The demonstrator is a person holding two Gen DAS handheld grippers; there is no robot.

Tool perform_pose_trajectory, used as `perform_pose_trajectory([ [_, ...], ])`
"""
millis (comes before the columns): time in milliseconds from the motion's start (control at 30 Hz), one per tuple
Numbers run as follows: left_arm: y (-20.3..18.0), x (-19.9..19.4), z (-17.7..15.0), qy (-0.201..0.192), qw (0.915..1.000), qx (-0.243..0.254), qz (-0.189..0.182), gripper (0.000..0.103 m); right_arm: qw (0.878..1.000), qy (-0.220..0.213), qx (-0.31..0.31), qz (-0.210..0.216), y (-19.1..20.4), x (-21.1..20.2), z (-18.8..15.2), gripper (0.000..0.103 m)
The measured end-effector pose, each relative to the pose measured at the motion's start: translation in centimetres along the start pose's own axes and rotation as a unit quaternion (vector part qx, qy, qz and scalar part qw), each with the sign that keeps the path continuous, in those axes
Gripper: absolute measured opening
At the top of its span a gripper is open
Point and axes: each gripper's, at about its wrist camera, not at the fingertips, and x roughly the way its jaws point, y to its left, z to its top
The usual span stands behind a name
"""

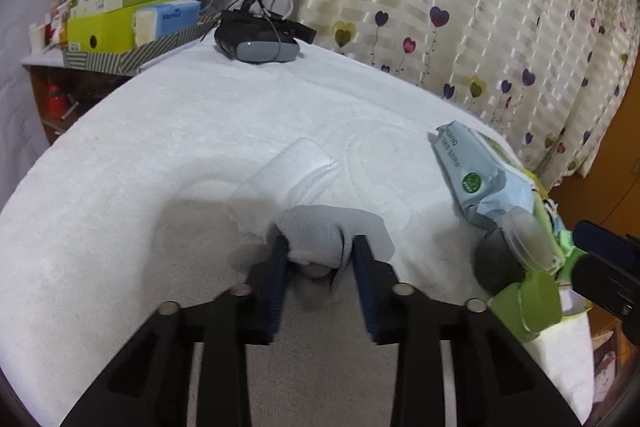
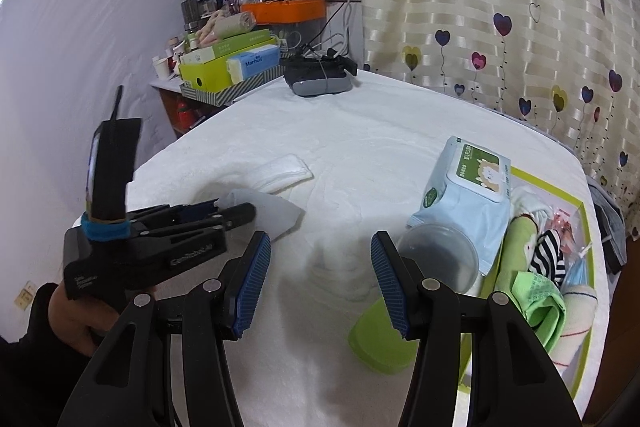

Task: Organize soft objects
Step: 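Lower the left tool onto the grey sock and grasp it, then grasp the white folded cloth with the right tool while the left tool holds the grey sock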

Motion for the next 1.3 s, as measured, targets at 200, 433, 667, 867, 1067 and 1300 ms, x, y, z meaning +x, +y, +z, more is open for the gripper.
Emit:
perform_pose_trajectory([
  [200,0.7,-1.7,-0.6,-0.010,0.9996,-0.009,-0.024,0.018,1.000,-0.002,-0.002,0.000,0.2,0.2,0.5,0.053],
  [433,2.3,-4.9,-1.0,-0.038,0.9989,-0.021,-0.016,0.017,1.000,-0.002,-0.004,0.013,1.7,1.8,1.9,0.053],
  [667,5.9,-6.7,-0.6,-0.063,0.9962,-0.051,0.032,0.017,0.998,0.027,0.003,0.049,4.0,6.6,3.4,0.053],
  [867,8.8,-6.9,-0.5,-0.068,0.9931,-0.076,0.057,0.017,0.995,0.070,0.035,0.066,5.0,11.9,4.2,0.054],
  [1067,10.6,-7.1,-0.3,-0.074,0.9910,-0.087,0.069,0.017,0.989,0.100,0.090,0.056,4.7,16.1,4.6,0.054],
  [1300,12.0,-7.0,-0.4,-0.074,0.9898,-0.099,0.072,0.017,0.987,0.109,0.114,0.027,4.9,18.8,5.0,0.055],
])
